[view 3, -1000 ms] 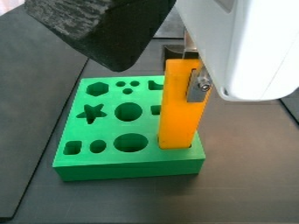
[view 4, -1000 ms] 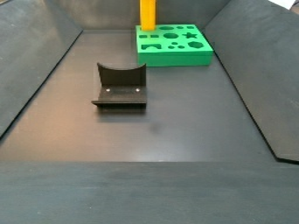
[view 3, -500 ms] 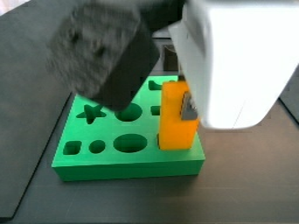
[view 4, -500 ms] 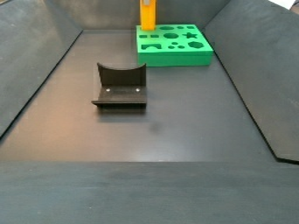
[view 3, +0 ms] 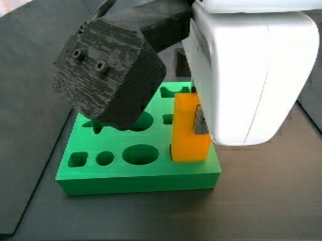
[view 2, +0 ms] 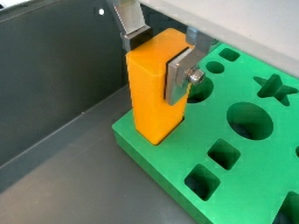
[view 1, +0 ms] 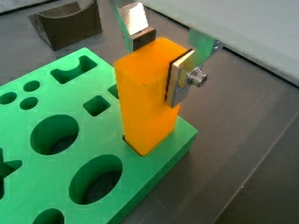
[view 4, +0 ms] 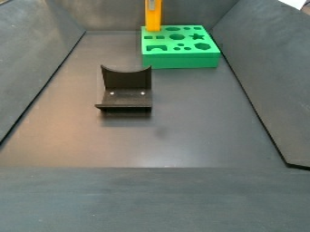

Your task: Insert the rectangle object.

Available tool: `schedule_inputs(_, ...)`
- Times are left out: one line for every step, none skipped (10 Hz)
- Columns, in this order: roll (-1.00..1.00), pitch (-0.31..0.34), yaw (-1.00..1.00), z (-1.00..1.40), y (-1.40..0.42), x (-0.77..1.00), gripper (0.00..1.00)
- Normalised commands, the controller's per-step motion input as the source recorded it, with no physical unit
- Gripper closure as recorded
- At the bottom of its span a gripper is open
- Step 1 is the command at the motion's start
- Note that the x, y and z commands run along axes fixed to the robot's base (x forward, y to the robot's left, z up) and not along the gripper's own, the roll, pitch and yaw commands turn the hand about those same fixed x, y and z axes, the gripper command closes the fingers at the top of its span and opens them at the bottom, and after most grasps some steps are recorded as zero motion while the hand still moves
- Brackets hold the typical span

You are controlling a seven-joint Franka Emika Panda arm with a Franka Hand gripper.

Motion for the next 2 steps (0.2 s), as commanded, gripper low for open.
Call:
schedule_inputs(0.0,-0.034,0.0,-0.01,0.0,0.0,1.0)
schedule_inputs(0.0,0.0,0.0,0.0,0.0,0.0,1.0)
